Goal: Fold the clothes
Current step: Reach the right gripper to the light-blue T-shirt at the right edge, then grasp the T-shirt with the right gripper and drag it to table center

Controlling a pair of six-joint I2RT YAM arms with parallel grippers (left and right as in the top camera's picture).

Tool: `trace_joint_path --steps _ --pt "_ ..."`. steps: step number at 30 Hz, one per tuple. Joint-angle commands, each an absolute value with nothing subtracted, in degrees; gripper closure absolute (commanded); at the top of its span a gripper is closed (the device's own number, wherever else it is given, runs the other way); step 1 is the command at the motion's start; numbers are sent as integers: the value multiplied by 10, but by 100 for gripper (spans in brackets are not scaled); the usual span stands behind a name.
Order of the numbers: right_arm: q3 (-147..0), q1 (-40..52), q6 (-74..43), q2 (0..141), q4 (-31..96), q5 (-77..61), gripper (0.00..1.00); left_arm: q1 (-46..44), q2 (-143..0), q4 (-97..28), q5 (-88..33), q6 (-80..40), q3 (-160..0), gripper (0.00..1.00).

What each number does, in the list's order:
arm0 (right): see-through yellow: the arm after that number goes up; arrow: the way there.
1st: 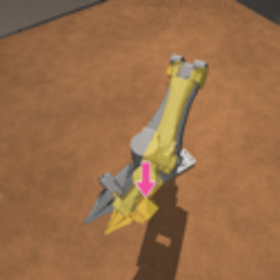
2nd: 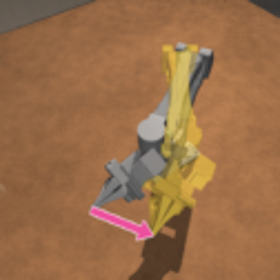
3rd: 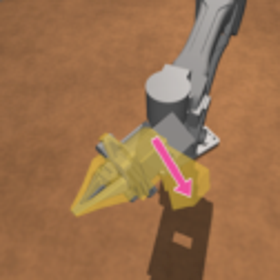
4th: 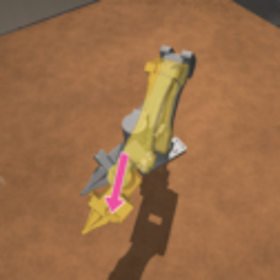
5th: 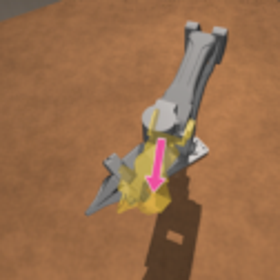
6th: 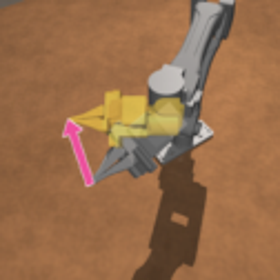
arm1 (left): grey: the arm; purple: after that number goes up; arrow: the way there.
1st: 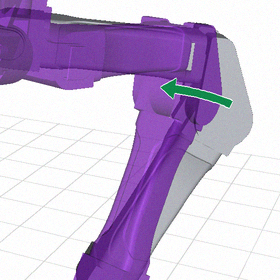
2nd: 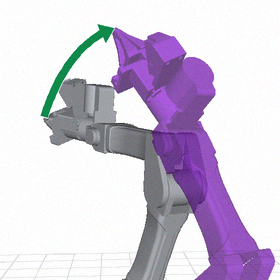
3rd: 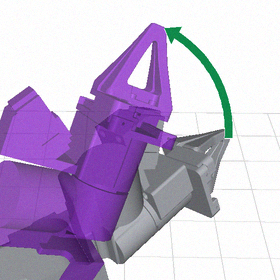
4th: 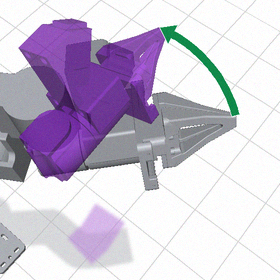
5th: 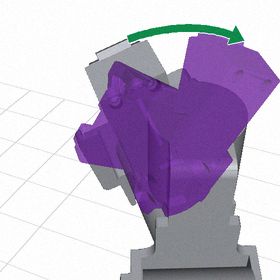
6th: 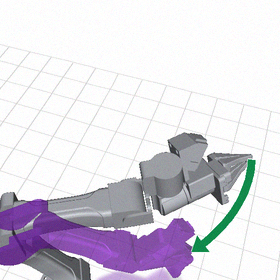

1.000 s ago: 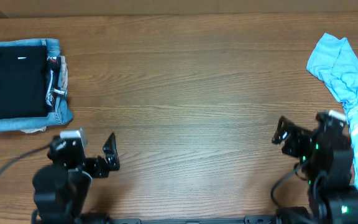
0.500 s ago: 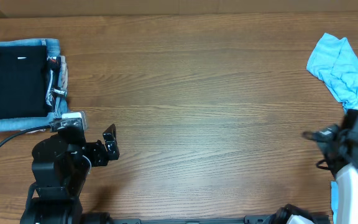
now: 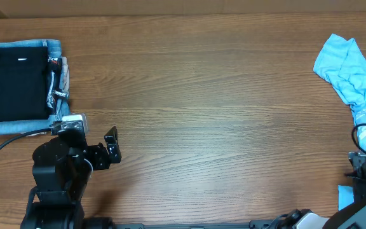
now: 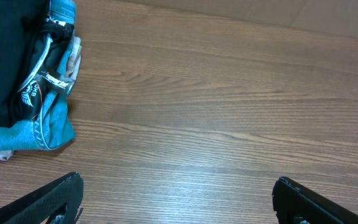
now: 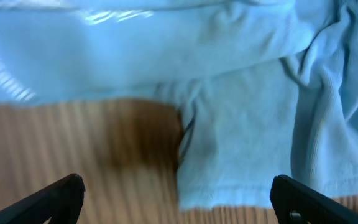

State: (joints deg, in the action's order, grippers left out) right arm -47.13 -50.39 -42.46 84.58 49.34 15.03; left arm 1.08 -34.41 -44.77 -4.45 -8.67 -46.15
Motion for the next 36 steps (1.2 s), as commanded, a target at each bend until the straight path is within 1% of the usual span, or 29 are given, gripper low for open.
trace_joint_path --steps 1,4,7,10,12,15,17,19,22,23,27,30,33,36 --pt "-469 -523 -431 877 478 156 0 7 -344 -446 -39 -90 -477 0" --pt "-469 -534 -431 903 463 156 1 7 -344 -445 -39 -90 -477 0" --pt "-469 -542 -432 920 451 158 6 7 -344 -443 -39 -90 -477 0" --pt "-469 -549 -433 935 445 160 37 7 -344 -443 -39 -90 -477 0" --pt "-465 -555 -433 947 439 160 44 7 -344 -442 -39 -90 -477 0" --pt "-449 -561 -433 959 428 160 48 7 -344 -439 -36 -90 -477 0" --pt "-435 -563 -434 966 418 160 55 7 -344 -439 -30 -90 -477 0" --pt "-419 -563 -434 971 407 159 67 7 -344 -439 -23 -90 -477 0" --pt "-411 -563 -434 972 401 152 92 7 -344 -436 -23 -90 -477 0" --pt "-411 -563 -434 972 401 147 96 7 -344 -435 -23 -90 -477 0" --pt "-415 -562 -418 971 405 106 96 7 -344 -433 -10 -90 -477 0" --pt "-433 -551 -340 971 405 4 96 7 -344 -430 -8 -90 -477 0" --pt "-454 -513 -273 964 408 -72 96 7 -344 -425 -8 -90 -477 0" --pt "-466 -440 -233 943 410 -112 96 7 -344 -415 -8 -90 -477 0"
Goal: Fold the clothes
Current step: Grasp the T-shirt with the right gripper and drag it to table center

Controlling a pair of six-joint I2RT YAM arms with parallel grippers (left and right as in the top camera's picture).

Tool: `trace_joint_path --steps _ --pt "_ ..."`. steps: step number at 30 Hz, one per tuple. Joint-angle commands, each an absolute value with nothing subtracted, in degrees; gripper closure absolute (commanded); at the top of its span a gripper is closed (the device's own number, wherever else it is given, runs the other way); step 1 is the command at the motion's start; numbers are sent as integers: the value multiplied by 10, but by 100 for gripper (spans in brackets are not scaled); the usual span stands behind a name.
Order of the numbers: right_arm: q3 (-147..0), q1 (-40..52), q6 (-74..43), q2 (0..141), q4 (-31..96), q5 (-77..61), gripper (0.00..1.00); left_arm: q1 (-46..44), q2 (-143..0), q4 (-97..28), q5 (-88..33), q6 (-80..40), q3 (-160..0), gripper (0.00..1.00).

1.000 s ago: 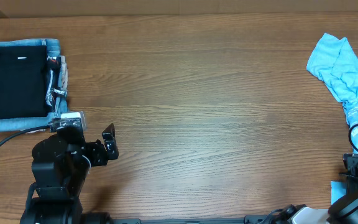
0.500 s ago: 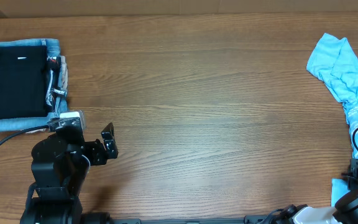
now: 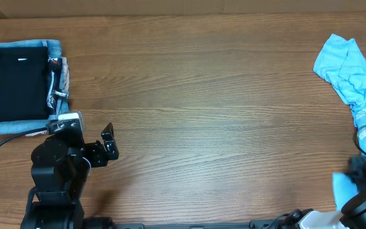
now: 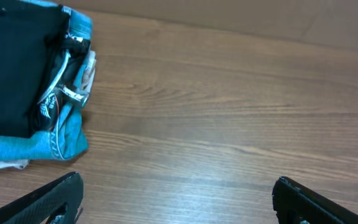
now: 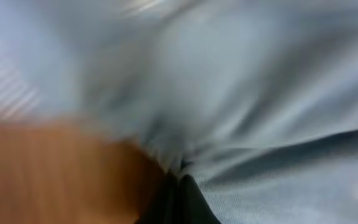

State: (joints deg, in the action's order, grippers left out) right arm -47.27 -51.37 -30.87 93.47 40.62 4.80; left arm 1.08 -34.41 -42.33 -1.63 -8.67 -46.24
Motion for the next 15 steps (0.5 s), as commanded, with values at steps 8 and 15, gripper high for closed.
trace_joint_path --steps 8,15 --pt "-474 -170 -228 903 394 -117 96 7 -344 -395 -4 -90 -477 0" --pt "-491 85 -269 904 277 -143 96 7 -344 -389 11 -90 -477 0"
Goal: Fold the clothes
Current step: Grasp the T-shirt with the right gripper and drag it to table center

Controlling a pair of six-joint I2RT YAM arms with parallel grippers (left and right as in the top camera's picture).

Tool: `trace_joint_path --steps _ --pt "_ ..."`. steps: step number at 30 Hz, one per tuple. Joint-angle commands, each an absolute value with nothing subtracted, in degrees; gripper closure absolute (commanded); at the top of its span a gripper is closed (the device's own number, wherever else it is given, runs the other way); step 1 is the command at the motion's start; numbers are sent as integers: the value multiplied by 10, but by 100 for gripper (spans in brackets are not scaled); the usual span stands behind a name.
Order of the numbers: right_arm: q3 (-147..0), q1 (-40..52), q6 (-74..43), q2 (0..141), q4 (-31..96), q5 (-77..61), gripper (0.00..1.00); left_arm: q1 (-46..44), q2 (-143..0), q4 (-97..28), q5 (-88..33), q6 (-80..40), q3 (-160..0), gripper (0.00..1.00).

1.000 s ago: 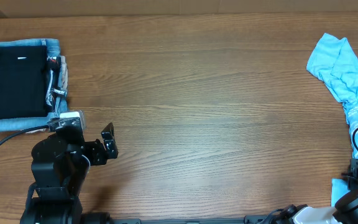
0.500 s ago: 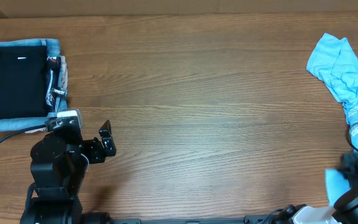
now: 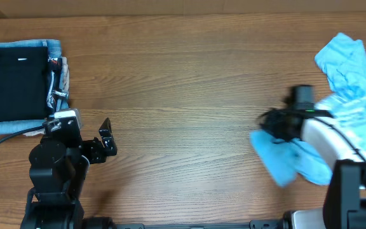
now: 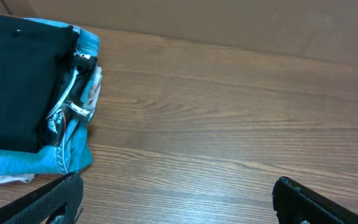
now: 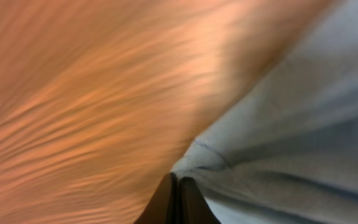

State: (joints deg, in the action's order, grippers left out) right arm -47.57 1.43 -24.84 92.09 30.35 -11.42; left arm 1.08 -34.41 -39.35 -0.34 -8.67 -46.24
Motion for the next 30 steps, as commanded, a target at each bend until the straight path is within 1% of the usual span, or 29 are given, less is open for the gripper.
trace_joint_path --steps 1,4,7,8,9,10,11,13,14,15,23,27,28,30 --pt "-496 117 -271 904 250 -142 96 7 -344 -387 11 -90 -477 0" --pt "-516 203 -283 904 152 -141 96 7 -344 -381 11 -90 -477 0" --pt "-549 262 -290 904 80 -121 96 7 -344 -379 11 -90 -477 0" --pt "-561 273 -290 904 70 -107 92 7 -344 -378 11 -90 -477 0" --pt "-573 281 -290 904 67 -92 90 7 -344 -378 11 -90 -477 0" --pt "-585 285 -289 904 68 -80 85 7 -344 -378 11 -90 -477 0" --pt "-595 285 -289 904 73 -70 69 7 -344 -377 10 -90 -477 0" --pt "-613 277 -288 903 99 -57 16 7 -344 -378 6 -90 -477 0" --pt "-622 267 -285 903 120 -53 7 7 -344 -378 6 -90 -477 0" --pt "-633 253 -285 903 148 -50 0 7 -344 -377 9 -90 -477 0" --pt "-700 106 -249 864 347 -33 0 7 -346 -367 -18 -94 -477 0" --pt "-709 47 -203 813 402 4 0 7 -379 -365 -77 -94 -477 13" --pt "-709 37 -192 803 411 6 0 7 -391 -366 -88 -94 -477 14" --pt "-709 17 -170 776 436 6 0 6 -431 -365 -113 -99 -477 14"
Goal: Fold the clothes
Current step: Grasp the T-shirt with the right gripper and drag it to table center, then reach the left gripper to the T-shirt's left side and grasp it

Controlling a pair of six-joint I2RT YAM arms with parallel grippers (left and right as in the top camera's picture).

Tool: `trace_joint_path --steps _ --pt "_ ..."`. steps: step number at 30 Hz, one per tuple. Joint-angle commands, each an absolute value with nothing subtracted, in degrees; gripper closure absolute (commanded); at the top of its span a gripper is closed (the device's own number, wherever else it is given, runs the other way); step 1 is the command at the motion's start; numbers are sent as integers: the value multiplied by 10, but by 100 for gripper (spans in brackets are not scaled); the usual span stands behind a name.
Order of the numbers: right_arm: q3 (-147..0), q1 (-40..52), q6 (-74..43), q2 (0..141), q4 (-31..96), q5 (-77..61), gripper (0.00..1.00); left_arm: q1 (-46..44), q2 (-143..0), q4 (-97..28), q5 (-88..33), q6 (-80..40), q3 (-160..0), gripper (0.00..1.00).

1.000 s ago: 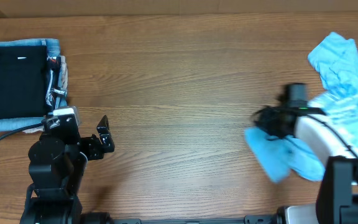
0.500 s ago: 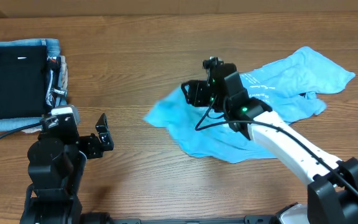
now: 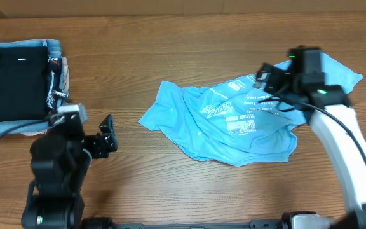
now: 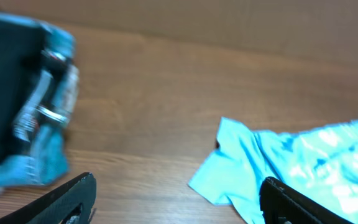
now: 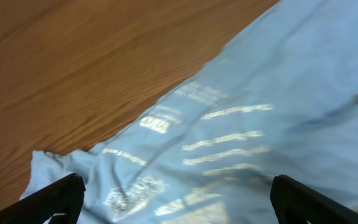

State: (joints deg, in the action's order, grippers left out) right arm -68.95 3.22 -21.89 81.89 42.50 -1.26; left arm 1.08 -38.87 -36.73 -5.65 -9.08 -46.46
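A light blue T-shirt (image 3: 234, 117) with white print lies crumpled and spread across the middle right of the table; it also shows in the left wrist view (image 4: 291, 162) and fills the right wrist view (image 5: 241, 137). My right gripper (image 3: 264, 75) hovers open above the shirt's upper edge, nothing between its fingers (image 5: 55, 196). My left gripper (image 3: 108, 133) stands open over bare wood to the left of the shirt, its fingers (image 4: 73, 196) wide apart.
A stack of folded clothes, black on top of blue denim (image 3: 18, 86), sits at the far left corner of the wooden table (image 3: 170, 184). A cable runs from the left arm's base toward the stack.
The right gripper was shut on the blue shirt at mid right; now it is open over the shirt, which lies spread across the middle right. The left gripper faces the shirt.
The shirt lay bunched at the far right edge with the right gripper open beside it. Then the gripper was shut on the cloth, then held it farther toward the middle. Now the shirt lies spread there, released. The left gripper stayed open near the folded stack.
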Motion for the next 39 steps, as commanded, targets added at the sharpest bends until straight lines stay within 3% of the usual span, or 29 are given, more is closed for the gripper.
trace_joint_path --steps 1,3,8,16,25,30,31,33,38,39 --pt "-709 8 -163 764 447 6 0 6 -453 -363 -124 -110 -477 13" --pt "-709 -8 -163 744 468 6 0 2 -500 -357 -163 -134 -477 12" --pt "-709 -37 -162 709 498 6 0 -42 -642 -332 -244 -213 -477 19" --pt "-709 -46 -162 707 511 6 0 -138 -823 -322 -260 -395 -477 15" --pt "-709 -46 -162 707 515 6 0 -198 -942 -180 -252 -455 -477 18" --pt "-709 -46 -162 707 522 6 0 -203 -991 -170 -236 -517 -477 20" --pt "-709 -46 -162 707 522 6 0 -204 -998 -168 -237 -519 -477 22" --pt "-709 -46 -160 707 522 6 0 -208 -1011 -164 -237 -519 -477 37" --pt "-709 -46 -160 707 522 6 0 -208 -1013 -118 -236 -489 -479 96" --pt "-709 -46 -160 707 522 8 0 -205 -1011 -113 -234 -478 -483 96"
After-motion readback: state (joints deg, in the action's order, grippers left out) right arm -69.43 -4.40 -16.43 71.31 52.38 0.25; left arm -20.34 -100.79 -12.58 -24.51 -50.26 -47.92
